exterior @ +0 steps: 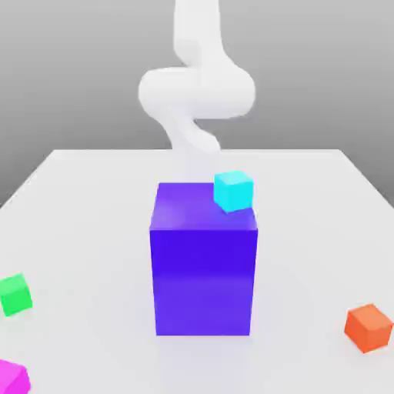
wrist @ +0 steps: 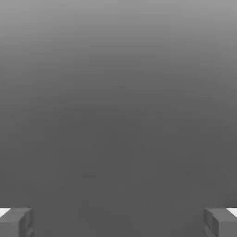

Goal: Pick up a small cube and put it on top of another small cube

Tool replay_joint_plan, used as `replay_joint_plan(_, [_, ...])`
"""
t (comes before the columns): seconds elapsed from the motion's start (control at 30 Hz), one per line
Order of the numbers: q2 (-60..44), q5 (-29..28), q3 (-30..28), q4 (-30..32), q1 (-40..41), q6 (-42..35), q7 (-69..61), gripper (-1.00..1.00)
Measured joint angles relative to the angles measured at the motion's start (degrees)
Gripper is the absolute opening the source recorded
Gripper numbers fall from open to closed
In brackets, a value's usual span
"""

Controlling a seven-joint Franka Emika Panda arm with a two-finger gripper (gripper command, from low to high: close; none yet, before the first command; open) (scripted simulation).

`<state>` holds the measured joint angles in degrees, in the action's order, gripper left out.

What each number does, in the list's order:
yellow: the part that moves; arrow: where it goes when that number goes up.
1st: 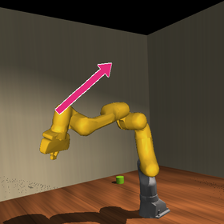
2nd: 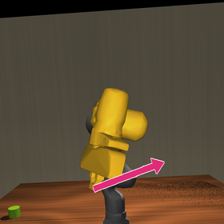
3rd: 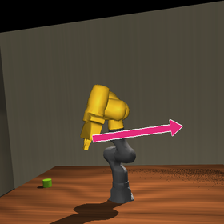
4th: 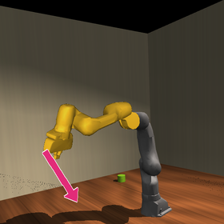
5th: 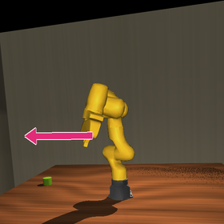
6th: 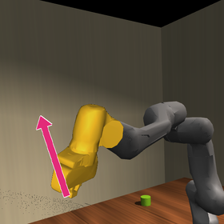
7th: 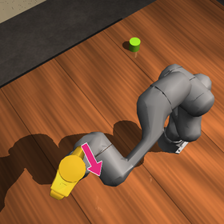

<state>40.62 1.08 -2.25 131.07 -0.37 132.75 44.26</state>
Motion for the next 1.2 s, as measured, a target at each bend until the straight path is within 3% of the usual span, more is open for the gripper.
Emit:
replay_joint_plan(0.57, [-35.66,11.1,-13.16,-4.77,1.03,6.77,-13.6,0.0])
replay_joint_plan(0.83, [-52.04,15.07,-14.82,-6.95,5.59,10.06,-19.13,0.0])
replay_joint_plan(1.07, [-65.52,15.14,-16.49,-8.62,9.59,13.63,-21.65,0.0])
replay_joint_plan(1.2, [-73.73,17.67,-14.06,-10.46,12.35,18.73,-23.86,0.0])
